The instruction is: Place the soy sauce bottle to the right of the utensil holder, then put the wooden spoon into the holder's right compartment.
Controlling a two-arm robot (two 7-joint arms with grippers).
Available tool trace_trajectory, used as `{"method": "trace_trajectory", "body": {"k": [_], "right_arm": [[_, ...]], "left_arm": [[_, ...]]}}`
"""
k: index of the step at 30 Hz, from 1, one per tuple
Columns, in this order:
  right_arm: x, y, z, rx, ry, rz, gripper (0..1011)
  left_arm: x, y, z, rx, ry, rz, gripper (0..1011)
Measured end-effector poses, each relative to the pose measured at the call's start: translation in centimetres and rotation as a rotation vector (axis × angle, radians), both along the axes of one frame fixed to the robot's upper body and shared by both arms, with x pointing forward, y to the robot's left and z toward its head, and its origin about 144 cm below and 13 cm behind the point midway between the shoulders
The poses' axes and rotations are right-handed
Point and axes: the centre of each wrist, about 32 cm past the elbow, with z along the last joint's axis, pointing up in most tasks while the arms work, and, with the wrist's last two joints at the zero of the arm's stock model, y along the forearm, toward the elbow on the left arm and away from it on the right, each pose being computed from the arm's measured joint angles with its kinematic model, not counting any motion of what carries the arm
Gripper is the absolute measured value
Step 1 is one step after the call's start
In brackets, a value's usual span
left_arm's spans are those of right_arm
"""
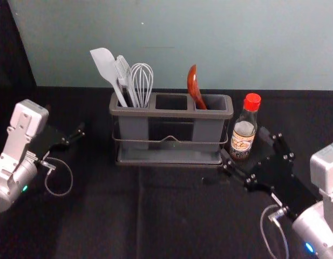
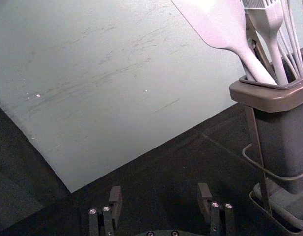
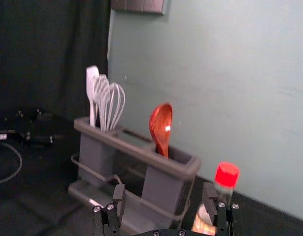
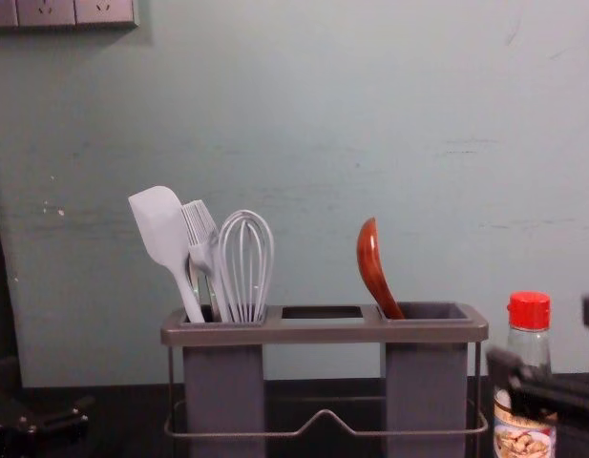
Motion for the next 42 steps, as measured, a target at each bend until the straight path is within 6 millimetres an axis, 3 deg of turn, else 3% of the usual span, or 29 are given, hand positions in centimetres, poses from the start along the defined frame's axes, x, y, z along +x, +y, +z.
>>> {"method": "trace_trajectory", "body": {"k": [11,24,29,37,42], "right_arm": [[-1.5,-0.8,-2.7,0.027,0.082,-0.017,1003],[-1.5,-0.9,-2.7,0.03,0.079,-0.014,1003],[-1.7,-1.8,-2.6,0.033,0.051,-0.038,1003],[0.3,-4.2,-4.2,0.0,0.076,-0.136,1003],[2.7,-5.6,-5.0,-0.028,0.085,-0.189,1003]], "left_arm": [[0.0,0.0,0.0,0.0,0.0,0.0,1005],[0.0,0.0,0.0,0.0,0.0,0.0,1005],[0.0,0.0,0.0,0.0,0.0,0.0,1005],[0.0,0.0,0.0,0.0,0.0,0.0,1005],[0.0,0.0,0.0,0.0,0.0,0.0,1005]]}}
